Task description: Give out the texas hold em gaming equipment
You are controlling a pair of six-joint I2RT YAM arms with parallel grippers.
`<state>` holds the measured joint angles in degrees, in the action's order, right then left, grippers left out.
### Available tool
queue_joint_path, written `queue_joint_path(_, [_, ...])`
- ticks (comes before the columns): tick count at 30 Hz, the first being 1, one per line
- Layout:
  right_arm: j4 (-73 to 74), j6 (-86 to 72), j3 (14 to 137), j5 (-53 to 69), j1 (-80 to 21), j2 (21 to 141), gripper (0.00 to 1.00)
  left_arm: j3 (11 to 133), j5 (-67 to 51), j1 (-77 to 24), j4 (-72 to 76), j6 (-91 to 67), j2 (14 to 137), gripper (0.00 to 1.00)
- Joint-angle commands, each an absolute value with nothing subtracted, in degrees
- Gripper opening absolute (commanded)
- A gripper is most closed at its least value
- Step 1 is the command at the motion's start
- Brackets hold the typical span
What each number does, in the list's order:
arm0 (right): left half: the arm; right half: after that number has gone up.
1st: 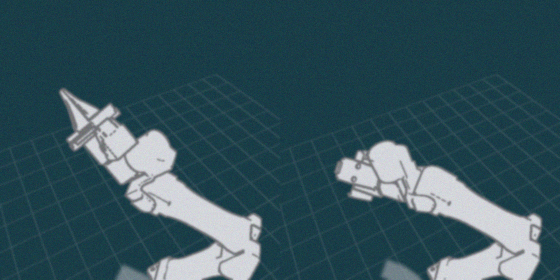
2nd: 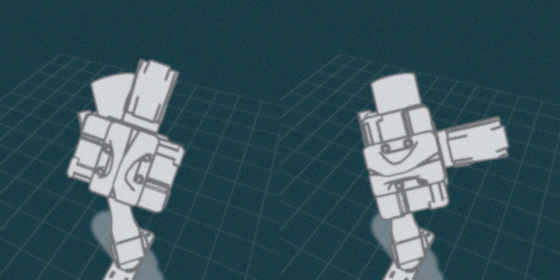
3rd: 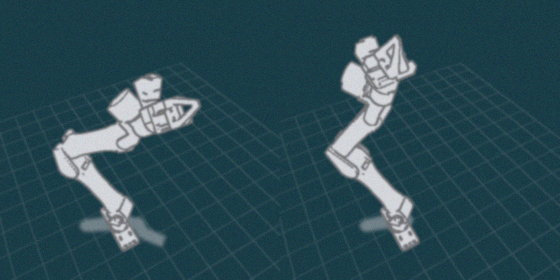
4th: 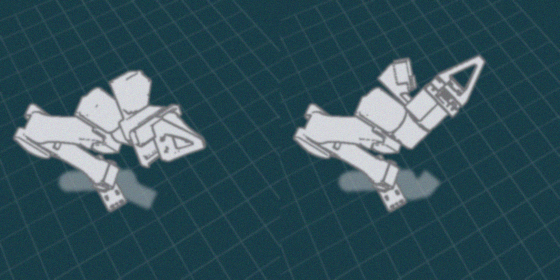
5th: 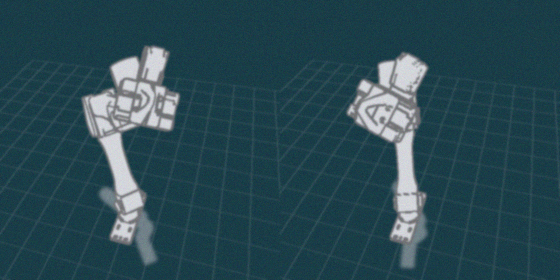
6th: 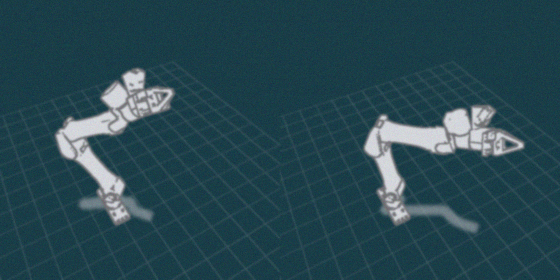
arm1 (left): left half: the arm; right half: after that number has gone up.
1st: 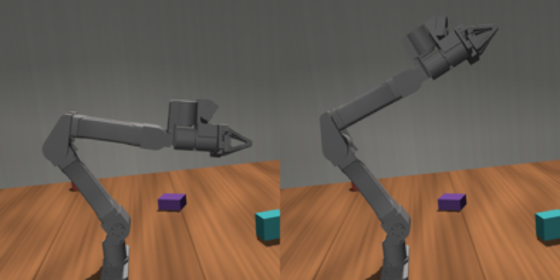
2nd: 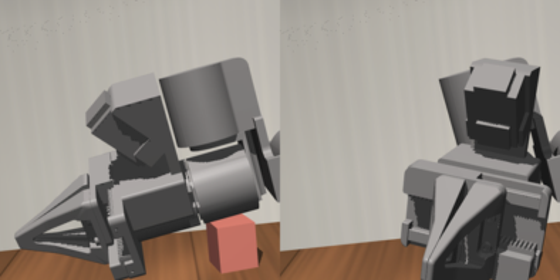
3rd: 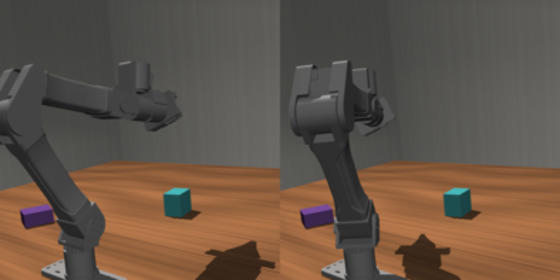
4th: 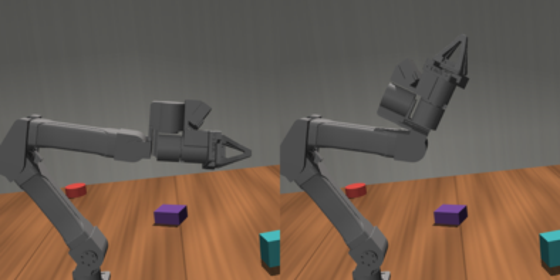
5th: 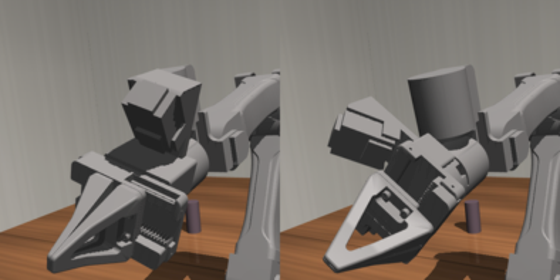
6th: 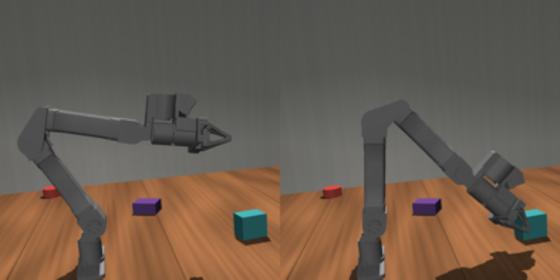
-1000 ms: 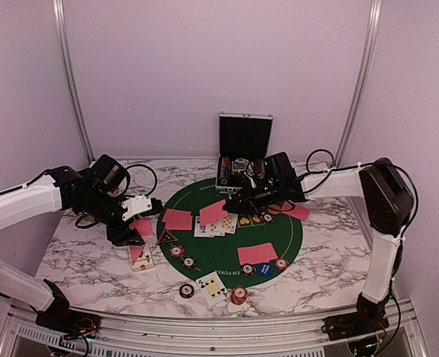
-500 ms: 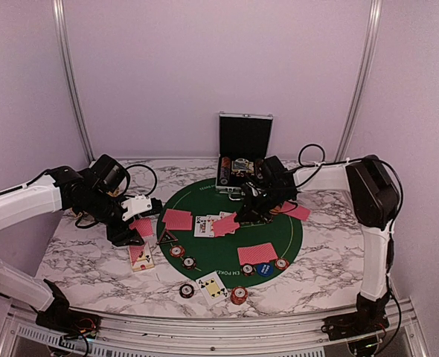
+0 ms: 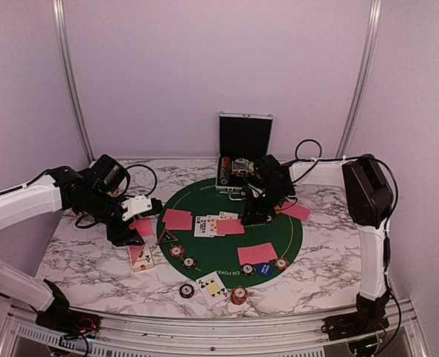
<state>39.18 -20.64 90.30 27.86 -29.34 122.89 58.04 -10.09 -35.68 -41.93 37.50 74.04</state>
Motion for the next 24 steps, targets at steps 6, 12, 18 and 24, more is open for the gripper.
queue_joint_path(6, [42.2, -19.6, 93.1, 21.6, -29.9, 117.6, 0.41, 59.2, -11.6, -35.5, -42.7, 37.3, 74.0, 0.00])
queue_joint_path(12, [23.3, -32.2, 86.4, 33.0, -33.5, 109.6, 0.62, 60.2, -12.0, -35.5, -42.7, 36.4, 74.3, 0.00])
queue_joint_path(18, [3.8, -46.2, 85.0, 42.6, -42.9, 112.5, 0.70, 61.4, -12.7, -35.5, -42.7, 35.8, 75.1, 0.00])
queue_joint_path(24, [-11.6, -57.7, 86.0, 46.8, -49.1, 117.9, 0.74, 61.2, -12.5, -35.5, -42.6, 35.9, 74.8, 0.00])
